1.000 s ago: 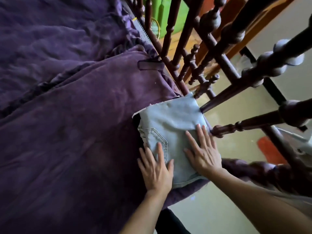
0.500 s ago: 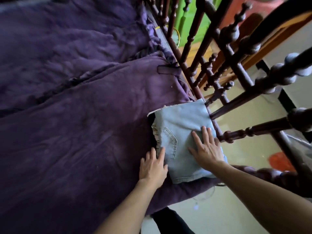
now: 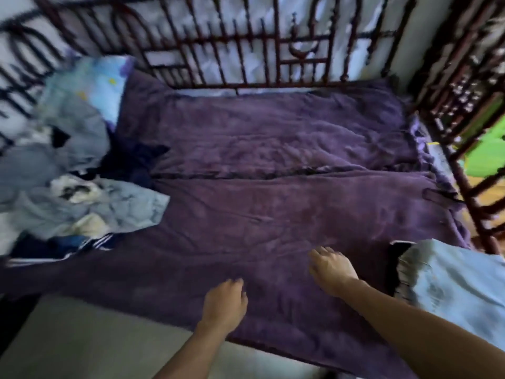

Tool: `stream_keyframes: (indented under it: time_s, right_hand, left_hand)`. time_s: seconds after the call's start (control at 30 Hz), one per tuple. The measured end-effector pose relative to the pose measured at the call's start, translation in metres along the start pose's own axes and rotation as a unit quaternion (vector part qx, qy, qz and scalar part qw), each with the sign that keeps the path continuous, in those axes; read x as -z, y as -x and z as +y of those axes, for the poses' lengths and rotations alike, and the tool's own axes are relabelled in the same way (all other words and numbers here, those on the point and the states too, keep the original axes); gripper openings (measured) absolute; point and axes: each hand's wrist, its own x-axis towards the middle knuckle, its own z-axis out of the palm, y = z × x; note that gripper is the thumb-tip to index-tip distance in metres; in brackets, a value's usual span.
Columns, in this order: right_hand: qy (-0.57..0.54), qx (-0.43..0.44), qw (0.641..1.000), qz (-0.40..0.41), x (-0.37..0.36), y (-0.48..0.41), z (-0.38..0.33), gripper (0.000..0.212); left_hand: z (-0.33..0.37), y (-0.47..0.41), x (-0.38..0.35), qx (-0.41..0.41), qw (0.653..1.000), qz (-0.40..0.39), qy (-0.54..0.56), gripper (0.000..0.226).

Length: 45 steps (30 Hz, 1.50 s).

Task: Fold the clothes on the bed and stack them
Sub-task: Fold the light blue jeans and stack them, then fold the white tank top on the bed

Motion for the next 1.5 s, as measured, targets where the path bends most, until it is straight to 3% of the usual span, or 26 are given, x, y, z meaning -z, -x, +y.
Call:
stream_keyframes:
  time_s: [0.13, 0.3, 0.47, 0.77, 1.03, 1.17, 1.27, 1.33, 1.4, 1.5]
  right_hand:
    - [0.002, 0.059, 0.998, -0.015, -0.004, -0.033, -0.127, 0.034]
    - [-0.011, 0.122, 0.992, -0.017, -0.014, -0.069, -0.274, 0.031]
    - [-0.026, 0.179, 0.983, -0.011, -0.014, -0.103, -0.383, 0.027]
    - [-0.02, 0.177, 0.983, -0.054, -0.045, -0.217, -0.494, 0.026]
    - [-0.02, 0.171, 0.978, -0.115, -0.083, -0.401, -0.62, 0.031]
    - [0.0, 0.203, 0.974, -0.099, -0.098, -0.494, -0.7, 0.034]
    - [0.0, 0.233, 0.966, -0.115, -0.12, -0.546, -0.747, 0.05]
    - [0.069, 0.247, 0.954, -0.155, -0.135, -0.567, -0.758, 0.061]
    - [0.128, 0.234, 0.946, -0.183, -0.144, -0.573, -0.753, 0.055]
    - [0.038, 0.182, 0.961, -0.206, -0.131, -0.56, -0.737, 0.036]
  left_hand:
    - [-0.122, 0.042, 0.024, 0.067, 0.997, 0.038, 0.019, 0.024]
    - [-0.265, 0.09, 0.04, 0.145, 0.984, 0.071, 0.071, 0.031]
    - [-0.36, 0.112, 0.058, 0.176, 0.975, 0.088, 0.099, 0.026]
    - [-0.482, 0.071, 0.08, 0.187, 0.971, 0.102, 0.109, 0.024]
    - [-0.615, -0.033, 0.094, 0.229, 0.962, 0.058, 0.137, 0.029]
    - [-0.661, -0.07, 0.09, 0.253, 0.948, 0.071, 0.178, 0.025]
    - [-0.685, -0.078, 0.081, 0.265, 0.941, 0.073, 0.197, 0.022]
    - [-0.697, -0.081, 0.077, 0.267, 0.94, 0.065, 0.202, 0.022]
    - [-0.709, -0.084, 0.078, 0.263, 0.942, 0.059, 0.199, 0.023]
    - [-0.727, -0.097, 0.091, 0.247, 0.953, 0.045, 0.17, 0.026]
